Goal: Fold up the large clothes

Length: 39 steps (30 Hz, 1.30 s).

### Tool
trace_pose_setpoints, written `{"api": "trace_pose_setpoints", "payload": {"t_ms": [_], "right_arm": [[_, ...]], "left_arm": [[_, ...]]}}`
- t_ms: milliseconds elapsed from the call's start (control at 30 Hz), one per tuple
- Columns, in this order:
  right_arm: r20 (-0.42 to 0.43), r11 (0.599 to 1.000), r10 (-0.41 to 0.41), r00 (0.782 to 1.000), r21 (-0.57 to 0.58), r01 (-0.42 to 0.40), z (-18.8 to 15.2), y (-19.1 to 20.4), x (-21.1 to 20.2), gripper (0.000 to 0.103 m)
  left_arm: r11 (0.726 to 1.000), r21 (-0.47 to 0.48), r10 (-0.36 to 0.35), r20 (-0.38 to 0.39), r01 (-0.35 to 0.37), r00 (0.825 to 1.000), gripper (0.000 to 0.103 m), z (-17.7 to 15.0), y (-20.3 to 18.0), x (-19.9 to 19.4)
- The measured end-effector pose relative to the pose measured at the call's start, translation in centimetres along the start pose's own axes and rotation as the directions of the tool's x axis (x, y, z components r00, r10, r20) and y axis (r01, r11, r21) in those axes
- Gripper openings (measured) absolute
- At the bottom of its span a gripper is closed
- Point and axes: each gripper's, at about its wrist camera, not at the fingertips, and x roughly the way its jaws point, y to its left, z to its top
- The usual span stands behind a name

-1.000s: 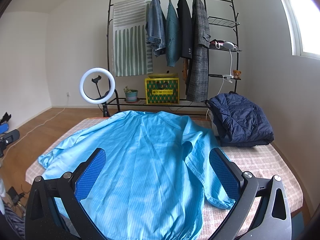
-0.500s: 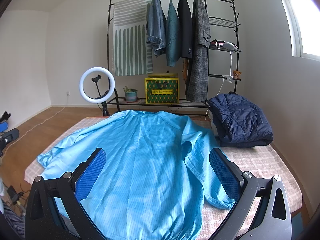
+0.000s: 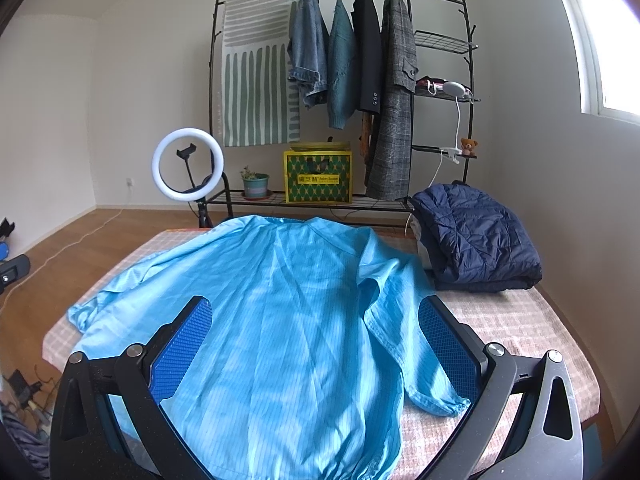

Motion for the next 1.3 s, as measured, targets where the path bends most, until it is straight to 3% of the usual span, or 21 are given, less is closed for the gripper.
{"api": "trace_pose_setpoints", "payload": {"t_ms": [367, 500, 633, 767, 867, 1000, 1200, 1300], "right_arm": [[-0.005, 1.000, -0.012, 1.000, 0.005, 0.012, 0.3, 0.7, 0.6, 0.103], [-0.012, 1.000, -0.016, 1.000, 0.001, 0.016, 0.4, 1.3, 1.2, 0.103], [-0.028, 1.000, -0.012, 1.000, 0.003, 0.012, 0.4, 1.6, 1.9, 0.103], [-0.052, 1.000, 0.003, 0.999, 0.000, -0.003, 0.5, 2.1, 2.9, 0.103], [-0.111, 0.997, 0.080, 0.991, 0.022, -0.078, 0.7, 2.6, 4.1, 0.103], [-0.175, 0.984, 0.177, 0.968, 0.051, -0.171, 1.4, 3.8, 6.0, 0.103], [-0.147, 0.966, 0.258, 0.955, 0.055, -0.252, 3.4, 6.3, 8.0, 0.102], [-0.146, 0.959, 0.283, 0.948, 0.070, -0.276, 3.4, 7.3, 9.6, 0.094]], "left_arm": [[1.000, -0.010, 0.017, -0.053, -0.018, 0.998, 0.097, -0.2, 0.5, 1.9], [0.999, -0.038, 0.021, -0.085, -0.024, 0.996, 0.097, -0.2, 2.1, 3.7], [0.999, -0.008, 0.048, -0.105, -0.049, 0.993, 0.097, -0.2, 4.3, 5.9], [0.996, -0.083, -0.027, -0.133, 0.016, 0.991, 0.097, -0.4, 7.4, 8.2], [0.981, -0.190, -0.078, -0.172, 0.045, 0.982, 0.089, -0.8, 10.3, 10.5], [0.976, -0.215, -0.029, -0.250, -0.027, 0.968, 0.086, -1.2, 13.6, 13.2], [0.945, -0.325, -0.073, -0.340, -0.044, 0.937, 0.080, -2.3, 18.8, 18.1], [0.942, -0.323, -0.046, -0.393, -0.091, 0.918, 0.078, -3.1, 20.6, 19.8]]}}
